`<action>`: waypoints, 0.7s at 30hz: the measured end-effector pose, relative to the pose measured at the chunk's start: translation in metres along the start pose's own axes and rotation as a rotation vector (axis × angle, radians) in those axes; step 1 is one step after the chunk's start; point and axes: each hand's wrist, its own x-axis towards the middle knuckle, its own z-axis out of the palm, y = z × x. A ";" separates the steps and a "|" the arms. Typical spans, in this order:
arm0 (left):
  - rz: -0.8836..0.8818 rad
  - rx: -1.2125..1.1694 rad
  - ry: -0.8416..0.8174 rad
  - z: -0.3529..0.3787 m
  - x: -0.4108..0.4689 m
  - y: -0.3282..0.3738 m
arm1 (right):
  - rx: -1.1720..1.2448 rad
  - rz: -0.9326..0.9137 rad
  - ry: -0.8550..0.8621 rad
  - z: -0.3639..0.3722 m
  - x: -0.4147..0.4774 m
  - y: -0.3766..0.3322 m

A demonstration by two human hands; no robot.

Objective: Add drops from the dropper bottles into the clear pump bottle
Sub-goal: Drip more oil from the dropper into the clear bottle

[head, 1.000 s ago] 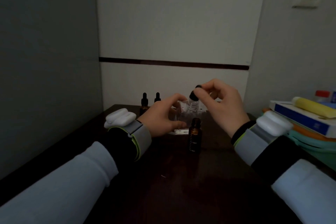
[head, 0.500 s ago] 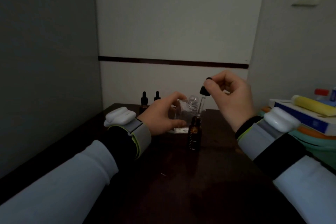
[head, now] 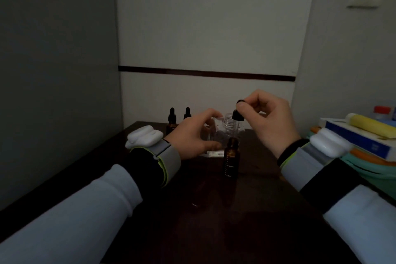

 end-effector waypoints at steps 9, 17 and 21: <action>-0.008 0.007 0.003 0.000 0.000 -0.001 | -0.017 -0.026 0.001 -0.001 0.001 -0.002; -0.006 0.013 -0.003 0.000 0.000 0.000 | 0.107 -0.138 0.240 -0.006 0.004 -0.007; -0.006 0.021 -0.003 0.000 0.001 0.000 | -0.076 -0.112 0.056 -0.001 0.000 0.000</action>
